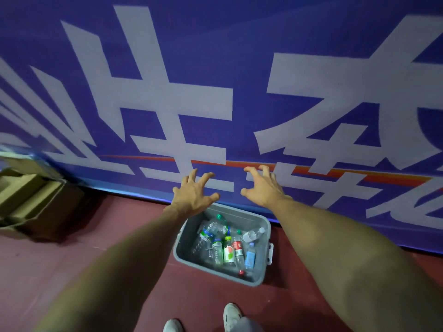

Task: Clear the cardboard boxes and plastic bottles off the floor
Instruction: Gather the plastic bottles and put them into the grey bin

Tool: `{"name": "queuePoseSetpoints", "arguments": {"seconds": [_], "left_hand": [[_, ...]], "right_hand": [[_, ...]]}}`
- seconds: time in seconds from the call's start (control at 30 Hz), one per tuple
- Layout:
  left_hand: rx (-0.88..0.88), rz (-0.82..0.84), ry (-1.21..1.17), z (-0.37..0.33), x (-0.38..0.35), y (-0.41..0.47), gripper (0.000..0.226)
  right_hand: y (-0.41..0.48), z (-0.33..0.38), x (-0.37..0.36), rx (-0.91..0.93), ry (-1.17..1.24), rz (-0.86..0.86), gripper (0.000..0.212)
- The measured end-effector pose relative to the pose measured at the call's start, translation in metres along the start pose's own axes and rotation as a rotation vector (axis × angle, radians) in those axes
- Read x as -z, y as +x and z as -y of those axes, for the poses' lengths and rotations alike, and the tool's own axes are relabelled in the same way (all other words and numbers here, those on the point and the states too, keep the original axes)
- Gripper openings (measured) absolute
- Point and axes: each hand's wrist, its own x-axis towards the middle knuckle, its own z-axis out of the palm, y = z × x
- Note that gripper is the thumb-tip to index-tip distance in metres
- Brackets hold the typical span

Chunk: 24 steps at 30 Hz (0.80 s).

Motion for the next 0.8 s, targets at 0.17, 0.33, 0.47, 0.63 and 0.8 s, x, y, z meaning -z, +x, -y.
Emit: {"name": "queuePoseSetpoints", "arguments": {"seconds": [0.17, 0.33, 0.47, 0.63, 0.8], "left_hand": [[0.105, -0.100, 0.019, 0.025, 0.009, -0.030, 0.064], [0.307, -0.244, -0.020, 0.082, 0.033, -0.083, 0.063], [0.503, -0.341, -0.057, 0.153, 0.051, -0.157, 0.063], [0.732, -0.400, -0.068, 0.246, 0.059, -0.290, 0.063], [0.993, -0.491, -0.108, 0.324, 0.056, -0.460, 0.062]], "right_hand": [[0.004, 0.036, -0.010, 0.099, -0.099, 0.084, 0.070], [-0.002, 0.125, -0.037, 0.299, -0.171, 0.183, 0.069], [-0.030, 0.213, -0.086, 0.490, -0.251, 0.264, 0.072], [-0.106, 0.330, -0.167, 0.728, -0.326, 0.370, 0.072], [-0.230, 0.438, -0.251, 0.974, -0.368, 0.477, 0.072]]}}
